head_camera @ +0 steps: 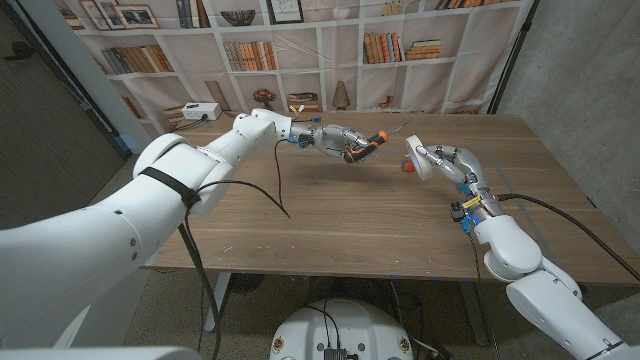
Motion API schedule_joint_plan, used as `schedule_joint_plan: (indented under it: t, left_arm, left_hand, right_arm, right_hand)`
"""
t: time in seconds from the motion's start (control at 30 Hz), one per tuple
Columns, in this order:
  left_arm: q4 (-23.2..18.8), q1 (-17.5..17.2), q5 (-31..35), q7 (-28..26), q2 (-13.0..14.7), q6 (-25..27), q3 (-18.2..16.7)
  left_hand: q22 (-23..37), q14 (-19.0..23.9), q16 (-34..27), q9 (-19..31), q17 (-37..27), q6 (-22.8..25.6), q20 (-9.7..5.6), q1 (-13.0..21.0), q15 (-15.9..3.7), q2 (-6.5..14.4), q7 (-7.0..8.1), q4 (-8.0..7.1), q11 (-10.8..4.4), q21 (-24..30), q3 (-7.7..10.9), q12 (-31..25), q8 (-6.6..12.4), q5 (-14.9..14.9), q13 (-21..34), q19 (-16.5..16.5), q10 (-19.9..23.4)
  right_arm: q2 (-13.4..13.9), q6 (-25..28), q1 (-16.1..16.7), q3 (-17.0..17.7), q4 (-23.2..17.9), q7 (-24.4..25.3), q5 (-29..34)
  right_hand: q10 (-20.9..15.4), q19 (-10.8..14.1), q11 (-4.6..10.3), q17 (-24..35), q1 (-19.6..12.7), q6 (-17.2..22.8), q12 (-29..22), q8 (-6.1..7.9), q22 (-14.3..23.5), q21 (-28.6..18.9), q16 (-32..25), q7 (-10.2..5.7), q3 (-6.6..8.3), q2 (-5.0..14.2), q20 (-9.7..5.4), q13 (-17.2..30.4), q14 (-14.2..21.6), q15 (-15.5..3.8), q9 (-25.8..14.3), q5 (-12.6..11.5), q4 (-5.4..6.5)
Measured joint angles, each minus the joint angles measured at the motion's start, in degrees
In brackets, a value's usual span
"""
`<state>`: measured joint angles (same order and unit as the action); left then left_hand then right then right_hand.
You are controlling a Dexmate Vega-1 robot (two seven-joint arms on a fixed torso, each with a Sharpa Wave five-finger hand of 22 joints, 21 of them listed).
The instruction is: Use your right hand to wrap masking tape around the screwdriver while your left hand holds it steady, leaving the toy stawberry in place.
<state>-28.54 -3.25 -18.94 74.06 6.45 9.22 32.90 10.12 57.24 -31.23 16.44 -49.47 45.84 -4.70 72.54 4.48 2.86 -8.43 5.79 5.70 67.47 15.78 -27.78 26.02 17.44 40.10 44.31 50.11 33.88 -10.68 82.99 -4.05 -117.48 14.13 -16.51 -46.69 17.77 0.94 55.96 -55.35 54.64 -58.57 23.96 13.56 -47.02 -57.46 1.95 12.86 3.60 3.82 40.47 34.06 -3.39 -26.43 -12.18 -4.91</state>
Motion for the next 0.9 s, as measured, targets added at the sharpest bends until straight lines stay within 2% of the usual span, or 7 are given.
schedule_joint_plan:
  t: [0.1,0.43,0.63,0.9]
  left_arm:
    - [-0.97,-0.23,0.59,-0.02,0.51,0.27,0.47]
    - [-9.33,-2.58,1.51,-1.93,4.55,2.25,2.35]
    - [-12.86,-3.38,2.10,-3.30,6.37,2.69,3.64]
    - [-13.22,-3.39,3.90,-4.31,6.57,0.49,3.97]
  left_hand:
    - [0.00,0.00,0.02,0.00,-0.01,0.00,0.00,-0.01,0.00,0.01,0.00,0.00,0.00,0.00,0.00,0.11,-0.07,-0.01,0.00,0.00,0.00]
    - [0.01,0.01,0.28,0.00,0.24,0.00,0.01,-0.03,0.00,0.03,0.00,0.00,-0.01,0.00,0.00,0.17,-0.46,-0.46,0.00,-0.01,-0.01]
    - [0.17,0.01,0.28,0.00,-0.07,0.30,0.01,-0.03,0.00,0.03,-0.30,0.00,-0.01,0.00,0.00,0.33,-0.72,-0.85,0.00,-0.01,-0.01]
    - [0.13,0.01,0.29,0.00,-0.13,0.32,0.01,-0.03,-0.01,0.03,-0.31,0.00,-0.01,0.36,0.00,0.60,-1.13,-1.01,0.01,-0.01,-0.01]
  right_arm:
    - [-0.38,-0.12,-0.31,0.38,0.15,0.45,0.40]
    - [-2.52,-1.88,-0.46,2.59,0.22,3.74,3.16]
    - [-3.82,-4.08,-0.24,3.52,0.61,4.04,3.56]
    - [-4.07,-4.64,-0.73,3.17,1.50,3.73,3.37]
  right_hand:
    - [0.00,0.00,0.00,0.00,0.00,0.00,0.00,0.01,0.00,-0.03,0.00,0.00,0.00,0.00,0.00,-0.07,-0.24,0.24,-0.01,0.04,0.00]
    - [0.00,-0.31,0.00,-0.24,0.09,0.00,0.00,0.13,-0.26,-0.68,0.00,0.00,0.14,0.09,-0.31,-0.25,-0.30,0.31,0.20,-0.11,0.14]
    - [0.00,-0.31,0.00,-0.26,0.10,0.00,-0.17,0.21,-0.54,-1.15,-0.44,0.00,0.15,0.10,-0.31,-0.41,-0.30,0.31,0.31,-0.15,0.15]
    - [0.00,-0.09,0.00,-0.20,0.15,0.00,-0.19,0.22,-0.79,-1.79,-0.44,0.00,0.15,0.15,-0.10,-0.59,-0.30,0.31,0.00,-0.15,0.15]
